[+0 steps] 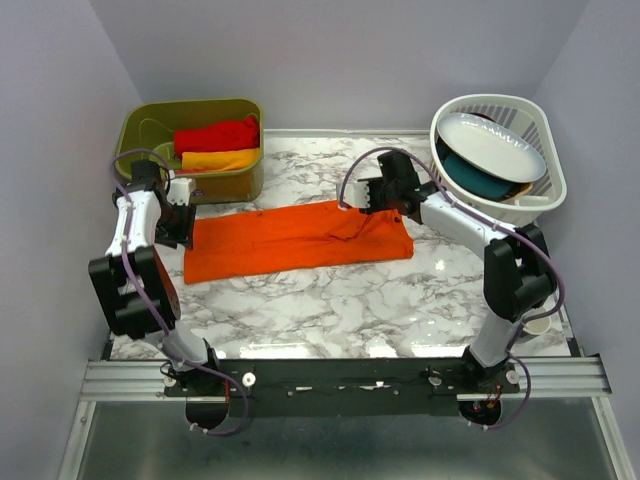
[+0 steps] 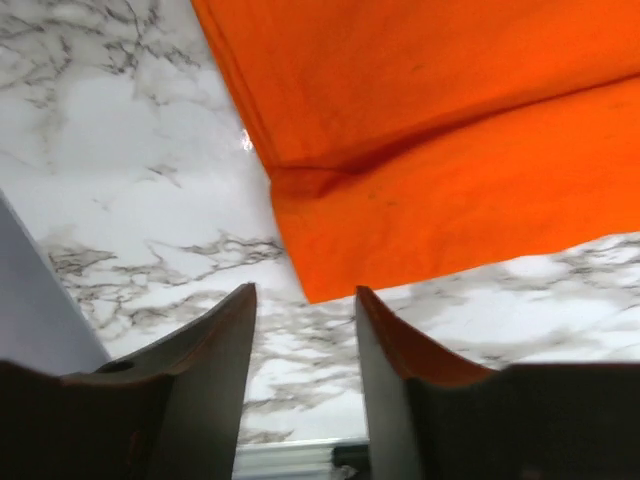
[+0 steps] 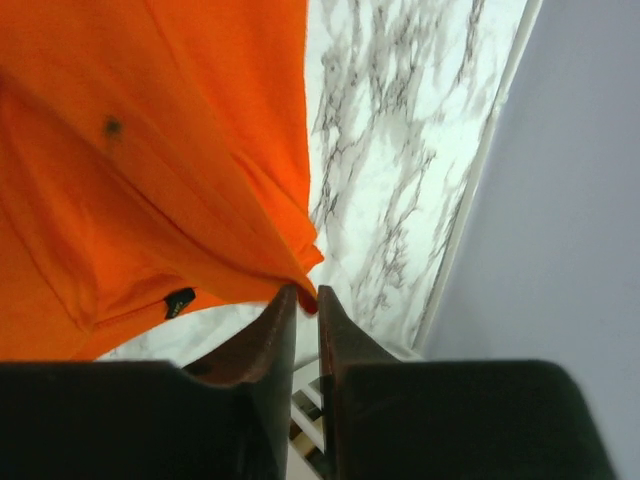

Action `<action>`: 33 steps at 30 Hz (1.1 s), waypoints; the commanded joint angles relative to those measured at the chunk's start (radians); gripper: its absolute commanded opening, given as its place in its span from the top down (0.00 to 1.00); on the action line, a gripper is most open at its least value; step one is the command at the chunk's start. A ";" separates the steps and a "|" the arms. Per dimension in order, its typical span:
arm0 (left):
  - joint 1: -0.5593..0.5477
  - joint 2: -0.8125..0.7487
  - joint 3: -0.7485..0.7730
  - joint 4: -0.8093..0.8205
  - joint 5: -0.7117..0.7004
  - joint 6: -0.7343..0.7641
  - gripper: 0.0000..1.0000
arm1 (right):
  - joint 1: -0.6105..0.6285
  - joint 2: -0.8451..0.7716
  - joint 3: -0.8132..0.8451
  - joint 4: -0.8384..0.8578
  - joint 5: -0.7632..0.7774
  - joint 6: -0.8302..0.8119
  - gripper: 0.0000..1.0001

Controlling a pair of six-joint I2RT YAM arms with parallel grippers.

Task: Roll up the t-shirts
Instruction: Fold the T-shirt at the center of the board.

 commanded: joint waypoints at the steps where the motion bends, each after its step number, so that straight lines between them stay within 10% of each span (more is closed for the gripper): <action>1: 0.001 -0.312 -0.102 0.117 0.228 0.072 0.43 | -0.006 -0.010 0.167 0.117 0.126 0.253 0.48; 8: -0.002 -0.446 -0.286 0.159 0.272 0.114 0.44 | -0.026 -0.067 0.160 -0.174 0.100 0.389 0.44; 16: -0.002 -0.409 -0.448 0.229 0.259 0.229 0.83 | -0.115 -0.014 0.100 -0.602 -0.035 0.404 0.45; 33: 0.000 -0.280 -0.402 0.263 0.223 0.266 0.83 | -0.187 0.131 0.143 -0.765 -0.237 0.338 0.42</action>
